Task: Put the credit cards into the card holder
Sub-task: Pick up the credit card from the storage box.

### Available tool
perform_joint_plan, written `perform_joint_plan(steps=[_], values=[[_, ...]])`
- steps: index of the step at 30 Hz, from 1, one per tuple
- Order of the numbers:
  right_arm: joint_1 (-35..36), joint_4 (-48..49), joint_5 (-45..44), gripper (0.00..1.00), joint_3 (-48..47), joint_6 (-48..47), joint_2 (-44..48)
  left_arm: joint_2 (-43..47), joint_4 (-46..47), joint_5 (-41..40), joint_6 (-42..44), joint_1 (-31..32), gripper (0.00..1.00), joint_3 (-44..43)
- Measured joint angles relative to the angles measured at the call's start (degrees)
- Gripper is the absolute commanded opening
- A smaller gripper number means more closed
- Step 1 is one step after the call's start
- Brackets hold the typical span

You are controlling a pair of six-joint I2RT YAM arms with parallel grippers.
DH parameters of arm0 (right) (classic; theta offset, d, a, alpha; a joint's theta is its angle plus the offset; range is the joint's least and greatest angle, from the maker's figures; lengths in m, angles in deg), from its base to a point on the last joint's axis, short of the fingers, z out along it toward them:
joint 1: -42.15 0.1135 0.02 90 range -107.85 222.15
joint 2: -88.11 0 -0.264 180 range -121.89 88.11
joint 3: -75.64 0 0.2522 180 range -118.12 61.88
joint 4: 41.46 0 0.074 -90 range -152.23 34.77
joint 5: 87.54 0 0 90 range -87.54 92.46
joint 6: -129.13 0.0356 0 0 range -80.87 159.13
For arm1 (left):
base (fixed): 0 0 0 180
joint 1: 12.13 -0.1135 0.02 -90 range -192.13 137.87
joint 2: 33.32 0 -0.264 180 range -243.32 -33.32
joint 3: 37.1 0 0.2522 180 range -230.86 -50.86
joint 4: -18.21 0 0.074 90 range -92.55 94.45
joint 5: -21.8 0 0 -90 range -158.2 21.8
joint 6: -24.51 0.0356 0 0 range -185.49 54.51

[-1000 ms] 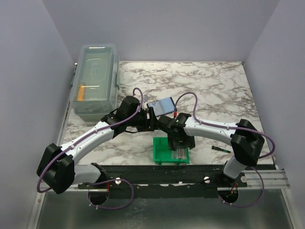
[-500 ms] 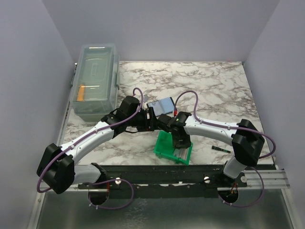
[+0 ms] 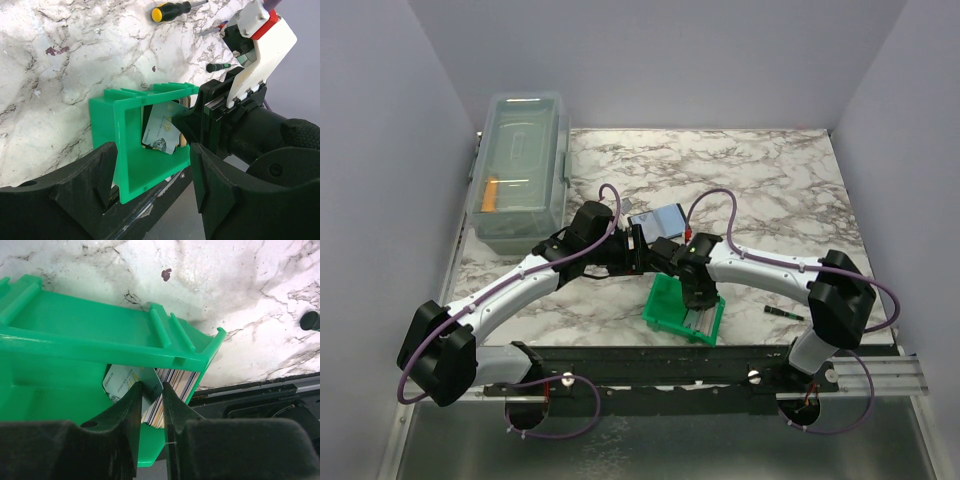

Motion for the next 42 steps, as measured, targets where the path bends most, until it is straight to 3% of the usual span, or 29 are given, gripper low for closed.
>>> perform_joint_plan(steps=[11,20,25,34,42], values=[[0.0,1.3,0.0,0.01,0.0,3.1,1.9,0.0,0.0,0.0,0.0,0.0,0.66,0.0],[0.0,4.1,0.0,0.00,2.8,6.5,6.2,0.0,0.0,0.0,0.0,0.0,0.66,0.0],[0.0,9.2,0.0,0.00,7.7,6.4,13.2,0.0,0.1,0.0,0.0,0.0,0.66,0.0],[0.0,17.2,0.3,0.00,12.7,1.4,24.9,0.0,0.4,-0.9,-0.3,0.0,0.66,-0.3],[-0.4,18.3,0.7,0.00,10.3,-6.3,31.1,-0.9,0.3,-2.8,-0.7,-1.4,0.66,-3.6]])
